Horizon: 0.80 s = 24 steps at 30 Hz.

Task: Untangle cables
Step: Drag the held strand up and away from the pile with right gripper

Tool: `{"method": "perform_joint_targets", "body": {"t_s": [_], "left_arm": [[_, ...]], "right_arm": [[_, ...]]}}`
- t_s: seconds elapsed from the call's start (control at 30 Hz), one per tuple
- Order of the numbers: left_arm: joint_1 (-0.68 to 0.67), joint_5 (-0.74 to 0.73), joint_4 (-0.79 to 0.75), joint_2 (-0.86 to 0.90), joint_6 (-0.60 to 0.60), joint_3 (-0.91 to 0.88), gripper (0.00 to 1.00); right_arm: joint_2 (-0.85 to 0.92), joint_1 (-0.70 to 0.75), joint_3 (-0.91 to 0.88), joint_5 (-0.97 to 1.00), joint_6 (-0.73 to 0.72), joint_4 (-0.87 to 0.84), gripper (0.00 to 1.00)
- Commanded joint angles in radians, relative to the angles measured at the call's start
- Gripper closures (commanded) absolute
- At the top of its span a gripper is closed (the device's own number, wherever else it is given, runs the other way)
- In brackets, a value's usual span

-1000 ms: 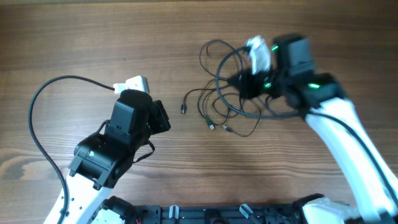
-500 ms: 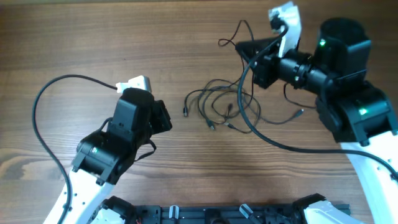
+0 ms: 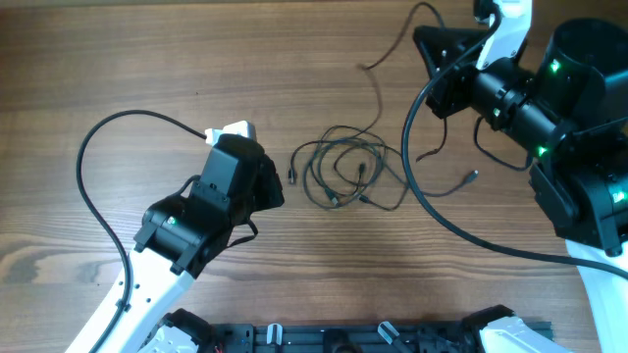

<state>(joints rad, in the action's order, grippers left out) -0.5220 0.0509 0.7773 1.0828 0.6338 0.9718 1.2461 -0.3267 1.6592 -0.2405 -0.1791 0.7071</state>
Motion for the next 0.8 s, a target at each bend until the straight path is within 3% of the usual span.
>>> {"method": "perform_joint_targets", "body": {"t_s": [0.0,0.33,0.77], "left_arm": [[-0.005,-0.009,-0.011,0.0,-0.001,0.009,0.96],[-0.004,-0.025,-0.041,-0.034,-0.001,0.009,0.96],[-0.005,-0.055,0.012,-0.136,-0.001,0.009,0.96]], "right_arm": [[0.011,-0.003,0.008,0.095,0.031,0.058,0.96],[0.201,-0.003,-0.005,0.282,0.031,0.294,0.96],[0.645,-0.003,-0.005,0.285,0.023,0.192,0.96]]}}
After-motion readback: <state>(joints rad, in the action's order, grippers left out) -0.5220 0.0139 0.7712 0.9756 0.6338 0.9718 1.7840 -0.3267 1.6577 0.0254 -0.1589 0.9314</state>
